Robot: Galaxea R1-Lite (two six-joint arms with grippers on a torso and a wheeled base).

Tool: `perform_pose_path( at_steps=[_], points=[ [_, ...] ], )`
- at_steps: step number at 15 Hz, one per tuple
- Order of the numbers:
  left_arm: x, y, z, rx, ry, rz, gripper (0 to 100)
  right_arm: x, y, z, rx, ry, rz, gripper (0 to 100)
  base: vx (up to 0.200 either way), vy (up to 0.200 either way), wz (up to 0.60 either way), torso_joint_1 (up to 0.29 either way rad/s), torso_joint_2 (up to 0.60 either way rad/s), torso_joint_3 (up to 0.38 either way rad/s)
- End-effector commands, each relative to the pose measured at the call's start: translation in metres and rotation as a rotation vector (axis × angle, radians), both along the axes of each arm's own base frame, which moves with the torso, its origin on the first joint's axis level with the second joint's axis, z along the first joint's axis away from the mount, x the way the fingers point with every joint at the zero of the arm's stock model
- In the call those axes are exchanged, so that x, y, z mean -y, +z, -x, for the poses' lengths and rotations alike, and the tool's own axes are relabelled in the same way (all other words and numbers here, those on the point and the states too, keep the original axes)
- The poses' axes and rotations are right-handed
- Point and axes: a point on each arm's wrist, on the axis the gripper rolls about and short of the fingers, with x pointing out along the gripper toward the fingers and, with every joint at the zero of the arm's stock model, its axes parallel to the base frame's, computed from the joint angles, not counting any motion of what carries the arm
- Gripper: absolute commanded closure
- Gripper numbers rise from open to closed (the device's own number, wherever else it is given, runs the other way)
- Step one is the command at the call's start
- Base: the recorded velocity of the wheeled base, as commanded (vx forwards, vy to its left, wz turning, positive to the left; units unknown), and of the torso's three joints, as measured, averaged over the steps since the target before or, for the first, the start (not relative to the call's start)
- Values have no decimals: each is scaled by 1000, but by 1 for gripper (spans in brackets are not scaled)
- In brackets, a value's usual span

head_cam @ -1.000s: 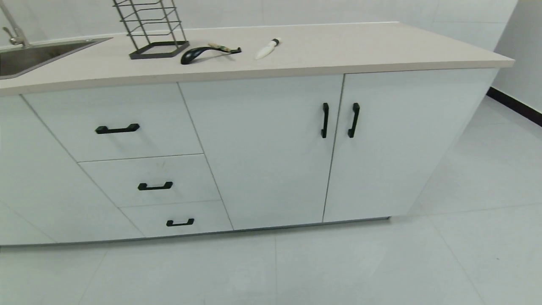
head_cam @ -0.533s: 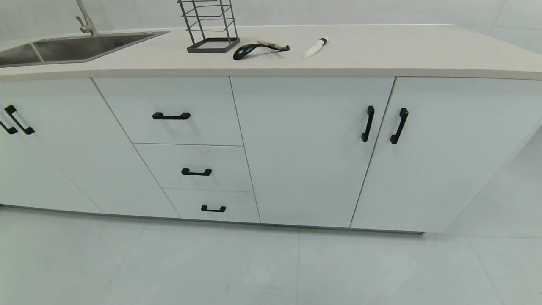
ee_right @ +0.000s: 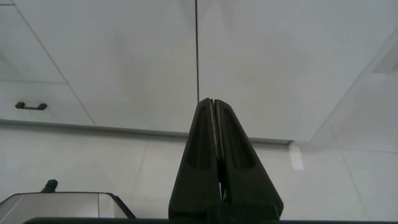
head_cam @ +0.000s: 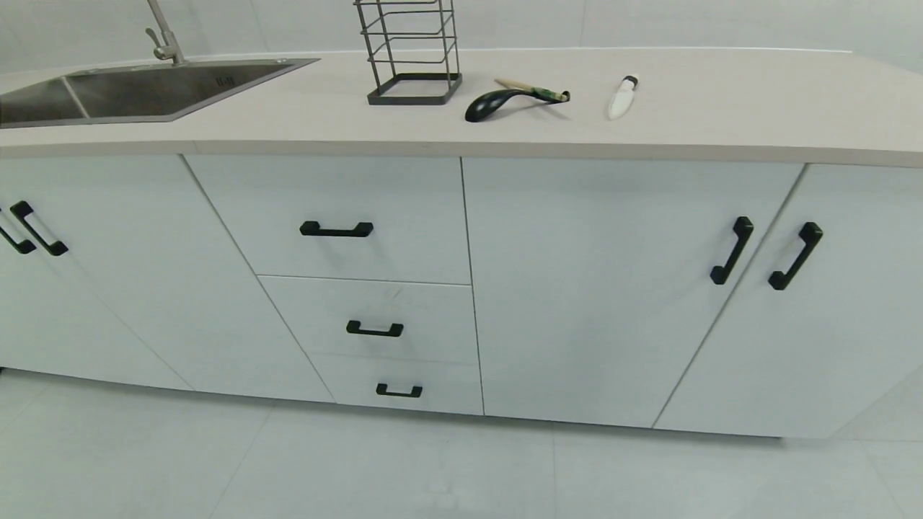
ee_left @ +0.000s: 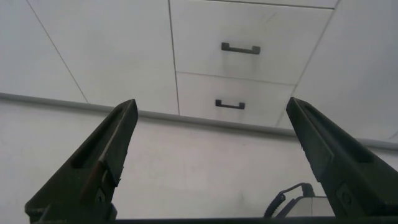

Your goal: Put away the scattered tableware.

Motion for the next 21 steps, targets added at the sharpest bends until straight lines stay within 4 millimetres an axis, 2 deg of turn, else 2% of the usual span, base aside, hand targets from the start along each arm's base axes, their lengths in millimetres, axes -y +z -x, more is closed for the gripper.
perform_pose_path(
  at_steps=[1,21],
  points=[
    [0,0,0,0,1,2,0,0,0,0,-2,-1,0,100,200,0,0,2,2,2],
    [0,0,0,0,1,-6,0,0,0,0,-2,1,2,100,10,0,0,0,0,0]
  ],
)
